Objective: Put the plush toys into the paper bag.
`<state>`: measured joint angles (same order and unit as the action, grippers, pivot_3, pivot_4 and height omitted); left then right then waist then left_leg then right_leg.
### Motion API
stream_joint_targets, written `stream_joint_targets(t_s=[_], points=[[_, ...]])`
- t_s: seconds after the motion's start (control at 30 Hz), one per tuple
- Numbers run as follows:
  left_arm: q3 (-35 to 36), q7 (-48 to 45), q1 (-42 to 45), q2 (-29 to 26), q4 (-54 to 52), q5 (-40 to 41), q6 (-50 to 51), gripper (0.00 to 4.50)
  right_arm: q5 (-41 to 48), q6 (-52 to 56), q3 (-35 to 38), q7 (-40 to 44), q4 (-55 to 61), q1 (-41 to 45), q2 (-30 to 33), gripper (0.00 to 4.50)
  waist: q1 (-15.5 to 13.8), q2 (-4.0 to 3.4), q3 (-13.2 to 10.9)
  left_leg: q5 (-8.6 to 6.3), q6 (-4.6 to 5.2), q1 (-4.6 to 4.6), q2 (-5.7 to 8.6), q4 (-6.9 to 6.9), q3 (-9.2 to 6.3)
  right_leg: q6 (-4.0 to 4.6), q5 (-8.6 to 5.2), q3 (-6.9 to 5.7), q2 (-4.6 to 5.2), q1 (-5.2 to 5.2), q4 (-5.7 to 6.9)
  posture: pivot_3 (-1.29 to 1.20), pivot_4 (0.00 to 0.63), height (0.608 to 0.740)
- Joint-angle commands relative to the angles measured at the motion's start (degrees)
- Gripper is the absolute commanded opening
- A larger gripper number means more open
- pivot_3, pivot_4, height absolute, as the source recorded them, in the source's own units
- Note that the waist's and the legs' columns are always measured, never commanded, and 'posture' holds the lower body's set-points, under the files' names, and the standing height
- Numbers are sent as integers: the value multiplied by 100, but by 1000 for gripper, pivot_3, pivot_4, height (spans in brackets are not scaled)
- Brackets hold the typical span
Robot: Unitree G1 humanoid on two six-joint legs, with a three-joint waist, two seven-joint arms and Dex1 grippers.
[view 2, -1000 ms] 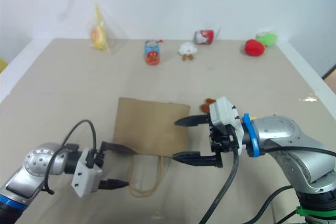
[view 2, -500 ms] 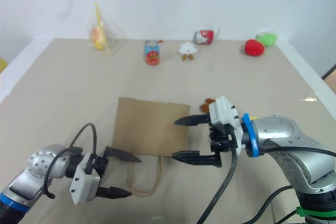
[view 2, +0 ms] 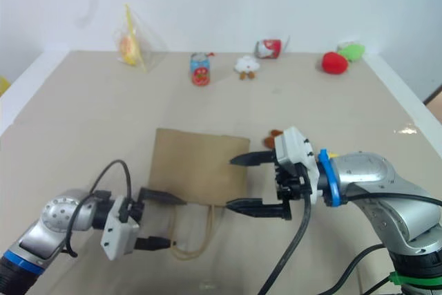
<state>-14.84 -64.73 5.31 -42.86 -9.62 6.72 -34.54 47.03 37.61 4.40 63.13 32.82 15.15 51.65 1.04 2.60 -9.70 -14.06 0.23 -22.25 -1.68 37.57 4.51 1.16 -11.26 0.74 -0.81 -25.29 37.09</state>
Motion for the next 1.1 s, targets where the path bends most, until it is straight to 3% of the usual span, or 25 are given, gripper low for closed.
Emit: stream_joint_targets(t_s=[0.03, 0.57, 0.73, 0.77, 0.83, 0.87, 0.97, 1.0, 1.1], points=[[27, 133, 45, 2, -142, -27, 14, 4388, 99, -24, 164, -7, 166, 93, 67, 4500, 0, 0, 0, 0, 0, 0, 0, 0, 0, 0, 0, 0, 0, 0, 0, 0, 150, 740], [-238, -239, -17, -143, -484, 455, 116, 4388, 123, 5, 164, -55, 186, 94, 55, 4500, 0, 0, 0, 0, 0, 0, 0, 0, 0, 0, 0, 0, 0, 0, 0, 0, 150, 740], [-281, -334, 29, -143, -461, 452, -115, 2969, 254, 60, 225, -33, 175, 73, 56, 4500, 0, 0, 0, 0, 0, 1, 0, 1, 0, 0, 0, 0, 0, 0, 1, 0, 150, 740], [-268, -335, 46, -138, -432, 414, -180, 2362, 287, 50, 227, -5, 184, 78, 55, 4500, 0, 0, 0, 0, 0, 1, 0, 1, 0, 0, 0, 0, 0, 0, 1, 0, 150, 740], [-219, -293, 81, -105, -329, 366, -240, 1895, 349, 44, 214, 66, 219, 94, 76, 4500, 0, 0, 0, 0, 0, 0, 0, 1, 0, 0, 0, 0, 0, 0, 1, 0, 150, 740], [-203, -268, 98, -85, -281, 375, -230, 1337, 412, 67, 213, 100, 259, 98, 95, 4500, 0, 0, 0, 0, 0, 0, 0, 1, 0, 0, 0, 0, 0, 0, 1, 0, 150, 740], [-192, -225, 158, -54, -206, 419, -192, 393, 607, 168, 222, 205, 353, 115, 185, 4500, 0, 0, 0, 0, 0, 0, 0, 1, 0, 0, 0, 0, 0, 1, 1, 0, 150, 740], [-173, -196, 176, -37, -209, 470, -114, 173, 615, 166, 220, 233, 356, 118, 209, 4500, 0, 0, 0, 0, 1, 0, 0, 1, 0, 0, 0, 0, 0, 1, 1, 0, 150, 740], [-67, -56, 226, 28, -279, 725, 309, 173, 564, 120, 201, 276, 310, 136, 245, 4500, 0, 0, 0, 0, 0, 1, 0, 1, 0, 0, 0, 0, 0, 2, 1, 0, 150, 740]])
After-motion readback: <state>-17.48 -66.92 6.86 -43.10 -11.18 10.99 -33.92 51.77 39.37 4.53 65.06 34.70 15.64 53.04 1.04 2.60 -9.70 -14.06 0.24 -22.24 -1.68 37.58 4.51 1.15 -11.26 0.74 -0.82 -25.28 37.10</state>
